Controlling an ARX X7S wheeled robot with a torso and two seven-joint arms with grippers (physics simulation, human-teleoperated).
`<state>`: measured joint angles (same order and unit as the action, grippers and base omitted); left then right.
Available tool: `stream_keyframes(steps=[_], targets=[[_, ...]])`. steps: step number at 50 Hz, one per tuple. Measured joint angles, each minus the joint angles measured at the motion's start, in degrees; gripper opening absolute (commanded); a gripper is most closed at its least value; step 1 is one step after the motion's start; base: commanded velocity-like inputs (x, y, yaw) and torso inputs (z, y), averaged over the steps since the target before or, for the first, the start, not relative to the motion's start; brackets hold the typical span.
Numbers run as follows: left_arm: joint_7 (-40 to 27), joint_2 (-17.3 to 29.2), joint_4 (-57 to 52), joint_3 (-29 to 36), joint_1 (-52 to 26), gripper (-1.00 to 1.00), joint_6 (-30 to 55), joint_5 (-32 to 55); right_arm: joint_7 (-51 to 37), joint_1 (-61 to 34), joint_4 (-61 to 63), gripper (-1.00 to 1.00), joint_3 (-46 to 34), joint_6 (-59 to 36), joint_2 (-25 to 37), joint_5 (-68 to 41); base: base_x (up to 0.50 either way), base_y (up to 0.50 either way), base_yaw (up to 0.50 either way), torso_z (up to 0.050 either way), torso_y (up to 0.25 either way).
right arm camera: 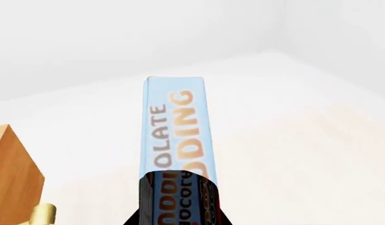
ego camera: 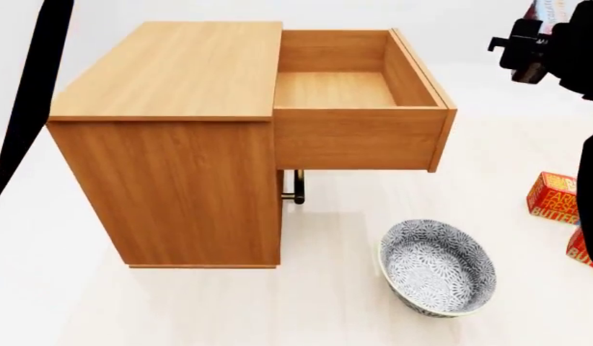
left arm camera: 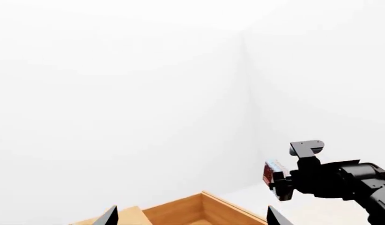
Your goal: Put the chocolate pudding in the top drawer of the cabinet and close it.
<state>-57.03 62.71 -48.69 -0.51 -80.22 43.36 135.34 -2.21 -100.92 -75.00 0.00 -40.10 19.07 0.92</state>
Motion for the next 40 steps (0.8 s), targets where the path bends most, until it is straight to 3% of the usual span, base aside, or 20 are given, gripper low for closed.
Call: stream_keyframes(steps=[17,40], targets=[[0.5,0.2,-0.8,-1.8,1.7,1.0,0.0,-0.4,9.5,-7.7,0.0,-1.0,-8.1,-3.2,-4.3,-0.2,0.0,0.0,0.0,0.003,0.226],[1.4,0.8,-1.0,-5.1,4.4,1.0,0.5,-1.0,18.6,-14.2,0.0,-1.0,-13.5,-8.5,-13.4,-0.9,0.0,0.0,0.0,0.0,0.0]])
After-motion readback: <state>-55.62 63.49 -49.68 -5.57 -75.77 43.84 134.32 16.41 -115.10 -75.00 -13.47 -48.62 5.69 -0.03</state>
